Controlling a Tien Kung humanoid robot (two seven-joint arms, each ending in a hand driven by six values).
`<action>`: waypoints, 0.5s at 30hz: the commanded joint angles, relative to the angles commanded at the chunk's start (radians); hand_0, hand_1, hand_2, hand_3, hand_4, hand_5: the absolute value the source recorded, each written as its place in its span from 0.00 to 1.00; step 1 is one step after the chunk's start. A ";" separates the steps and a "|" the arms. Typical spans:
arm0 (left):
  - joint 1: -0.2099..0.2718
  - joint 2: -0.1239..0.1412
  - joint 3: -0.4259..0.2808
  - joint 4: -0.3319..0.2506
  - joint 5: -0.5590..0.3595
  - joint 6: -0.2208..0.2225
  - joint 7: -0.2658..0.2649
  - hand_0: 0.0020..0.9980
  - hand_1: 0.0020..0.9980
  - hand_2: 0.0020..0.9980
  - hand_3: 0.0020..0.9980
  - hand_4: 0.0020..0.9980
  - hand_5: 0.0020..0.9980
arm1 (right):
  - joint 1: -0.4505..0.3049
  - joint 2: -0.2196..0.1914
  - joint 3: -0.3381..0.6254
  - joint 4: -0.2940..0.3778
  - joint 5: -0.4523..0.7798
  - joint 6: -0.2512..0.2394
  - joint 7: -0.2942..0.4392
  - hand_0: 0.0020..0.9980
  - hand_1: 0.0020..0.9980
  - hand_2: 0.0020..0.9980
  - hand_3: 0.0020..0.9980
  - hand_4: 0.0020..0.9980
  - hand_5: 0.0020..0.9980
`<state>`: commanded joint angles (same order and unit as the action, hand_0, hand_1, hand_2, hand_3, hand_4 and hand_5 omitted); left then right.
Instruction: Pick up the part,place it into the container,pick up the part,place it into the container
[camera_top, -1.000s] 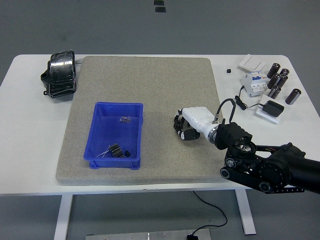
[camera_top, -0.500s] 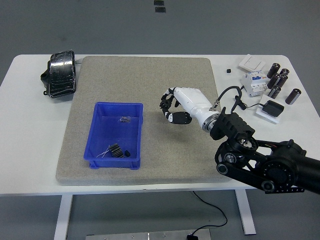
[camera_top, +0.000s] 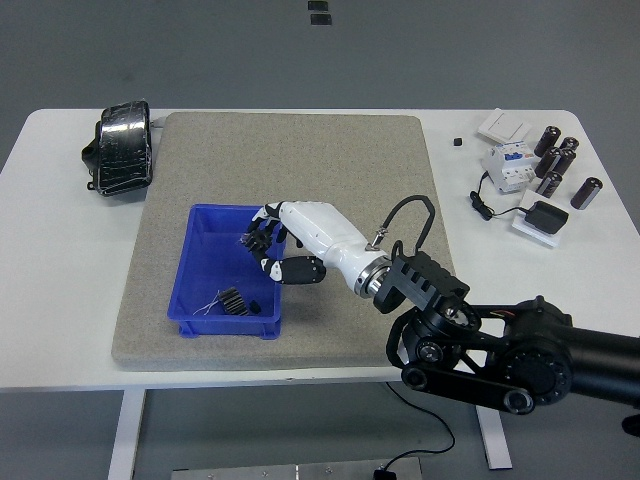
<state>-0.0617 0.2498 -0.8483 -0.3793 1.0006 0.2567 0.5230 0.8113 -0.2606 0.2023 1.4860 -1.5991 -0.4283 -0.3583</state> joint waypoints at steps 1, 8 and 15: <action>0.000 0.000 -0.001 0.000 0.001 0.000 0.001 0.66 0.64 0.59 0.55 0.66 0.66 | 0.001 0.002 -0.002 -0.003 0.000 0.006 -0.002 0.42 0.62 0.63 0.67 0.44 0.25; -0.002 0.000 -0.005 0.001 0.005 -0.003 0.001 0.66 0.64 0.59 0.55 0.67 0.65 | 0.009 0.007 -0.014 -0.010 -0.008 0.044 -0.018 0.45 0.63 0.64 0.68 0.50 0.28; -0.002 0.000 -0.005 0.002 0.005 -0.005 0.000 0.66 0.64 0.58 0.55 0.67 0.65 | 0.011 0.008 -0.016 -0.008 -0.018 0.054 -0.020 0.46 0.64 0.65 0.69 0.51 0.27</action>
<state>-0.0634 0.2497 -0.8535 -0.3772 1.0059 0.2522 0.5233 0.8225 -0.2522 0.1860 1.4780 -1.6170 -0.3745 -0.3785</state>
